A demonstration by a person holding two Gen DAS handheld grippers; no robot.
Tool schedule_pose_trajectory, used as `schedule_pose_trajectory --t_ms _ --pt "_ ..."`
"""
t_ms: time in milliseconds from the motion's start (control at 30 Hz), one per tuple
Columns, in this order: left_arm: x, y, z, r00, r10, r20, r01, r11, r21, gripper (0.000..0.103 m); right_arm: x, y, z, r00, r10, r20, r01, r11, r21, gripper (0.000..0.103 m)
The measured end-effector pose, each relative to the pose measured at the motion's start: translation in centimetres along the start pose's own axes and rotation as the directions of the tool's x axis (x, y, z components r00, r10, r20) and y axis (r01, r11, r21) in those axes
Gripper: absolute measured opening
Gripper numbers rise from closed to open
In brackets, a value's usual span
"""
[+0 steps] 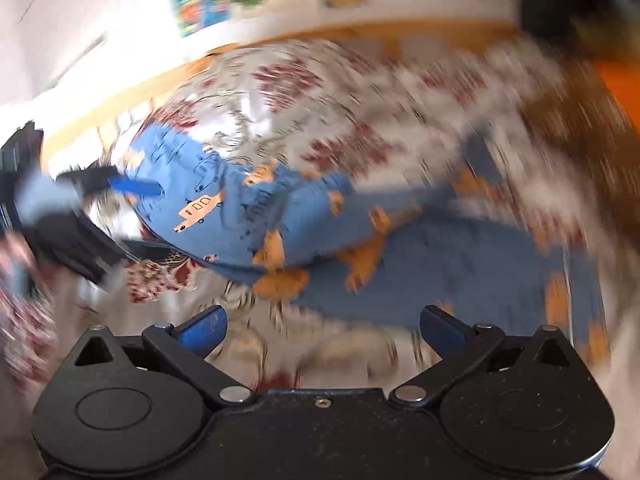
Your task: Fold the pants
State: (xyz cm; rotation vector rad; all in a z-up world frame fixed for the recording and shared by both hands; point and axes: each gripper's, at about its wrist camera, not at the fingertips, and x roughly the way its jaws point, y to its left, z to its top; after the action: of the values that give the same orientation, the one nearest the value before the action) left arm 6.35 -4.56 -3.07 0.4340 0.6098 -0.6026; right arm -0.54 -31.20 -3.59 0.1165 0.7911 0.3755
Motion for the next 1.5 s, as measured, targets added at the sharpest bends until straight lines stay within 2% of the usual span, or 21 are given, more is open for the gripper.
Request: schedule_pose_trajectory --t_ms 133,233,367,433,500,567,600,700,733,800,833,867,900,933,967,1100,1200,1300,1433,1500 --pt "3.4 -4.9 0.9 0.999 0.041 0.021 -0.042 0.997 0.064 0.101 -1.1 -3.4 -0.1 0.998 -0.059 0.006 0.057 0.986 0.154 0.102" --pt "5.5 -7.3 1.2 0.994 0.111 0.020 -0.113 0.987 0.113 0.101 0.6 -5.4 1.5 0.996 -0.078 0.034 0.072 0.985 0.156 0.102" --pt "6.5 -8.1 1.7 0.984 0.176 0.006 -0.176 0.982 0.075 0.099 4.1 -8.3 4.9 0.996 -0.071 0.059 0.058 0.980 0.192 0.102" --pt "6.8 -8.3 1.9 0.976 0.218 -0.014 -0.217 0.974 0.067 0.091 5.8 -9.5 6.9 0.997 -0.050 0.067 0.033 0.971 0.237 0.102" --pt "6.9 -8.2 1.7 0.972 0.231 -0.036 -0.228 0.971 0.073 0.081 7.3 -10.9 8.8 0.997 -0.027 0.075 0.005 0.961 0.278 0.102" --pt "7.1 -8.4 1.5 0.969 0.241 -0.054 -0.234 0.966 0.111 0.077 8.6 -11.8 10.4 0.997 -0.028 0.079 0.001 0.949 0.316 0.098" --pt "7.2 -8.5 1.4 0.967 0.247 -0.062 -0.237 0.962 0.136 0.069 9.2 -12.1 11.2 0.996 -0.039 0.077 0.012 0.945 0.326 0.095" --pt "7.4 -8.8 1.1 0.964 0.247 -0.095 -0.229 0.958 0.170 0.047 10.8 -12.2 13.1 0.995 -0.075 0.063 0.052 0.948 0.313 0.078" --pt "7.5 -8.8 1.1 0.966 0.236 -0.103 -0.217 0.961 0.172 0.043 11.5 -12.2 13.6 0.995 -0.092 0.050 0.073 0.950 0.303 0.071" --pt "7.6 -8.9 1.0 0.968 0.223 -0.111 -0.201 0.963 0.180 0.029 12.7 -12.2 14.5 0.992 -0.125 0.023 0.114 0.952 0.284 0.061" --pt "7.6 -9.1 0.9 0.969 0.221 -0.110 -0.198 0.962 0.187 0.025 13.3 -12.1 14.8 0.990 -0.142 0.006 0.135 0.952 0.274 0.044" --pt "7.7 -9.2 0.9 0.969 0.221 -0.109 -0.197 0.961 0.194 0.015 13.8 -12.1 15.1 0.987 -0.161 -0.011 0.158 0.951 0.266 0.023" --pt "7.7 -9.4 0.8 0.969 0.220 -0.110 -0.195 0.960 0.202 0.009 14.3 -12.1 15.2 0.982 -0.185 -0.029 0.186 0.946 0.264 0.013" --pt "7.8 -9.5 0.8 0.969 0.220 -0.111 -0.194 0.959 0.206 0.007 14.4 -12.2 15.1 0.982 -0.185 -0.029 0.186 0.946 0.267 0.002" --pt "7.8 -9.6 0.7 0.969 0.220 -0.109 -0.194 0.959 0.207 0.003 14.4 -12.2 15.1 0.985 -0.169 -0.019 0.168 0.948 0.271 0.000" --pt "7.6 -9.4 0.7 0.972 0.215 -0.096 -0.191 0.959 0.208 0.000 11.9 -11.7 14.6 0.985 -0.161 0.065 0.138 0.953 0.270 0.000" --pt "6.6 -8.8 1.0 0.978 0.191 -0.082 -0.169 0.960 0.222 0.000 7.5 -10.4 13.4 0.970 -0.178 0.163 0.136 0.961 0.240 0.000" --pt "5.3 -8.1 1.0 0.985 0.154 -0.074 -0.128 0.953 0.275 0.000 2.9 -9.0 10.2 0.948 -0.216 0.231 0.160 0.957 0.241 0.000" --pt "4.7 -7.2 0.1 0.987 0.109 -0.122 -0.061 0.938 0.341 0.000 0.7 -7.8 3.8 0.938 -0.281 0.202 0.208 0.924 0.320 0.000" --pt "5.1 -7.0 -0.6 0.983 0.109 -0.146 -0.046 0.924 0.379 0.000 1.6 -8.0 1.3 0.948 -0.282 0.146 0.215 0.908 0.359 0.000"
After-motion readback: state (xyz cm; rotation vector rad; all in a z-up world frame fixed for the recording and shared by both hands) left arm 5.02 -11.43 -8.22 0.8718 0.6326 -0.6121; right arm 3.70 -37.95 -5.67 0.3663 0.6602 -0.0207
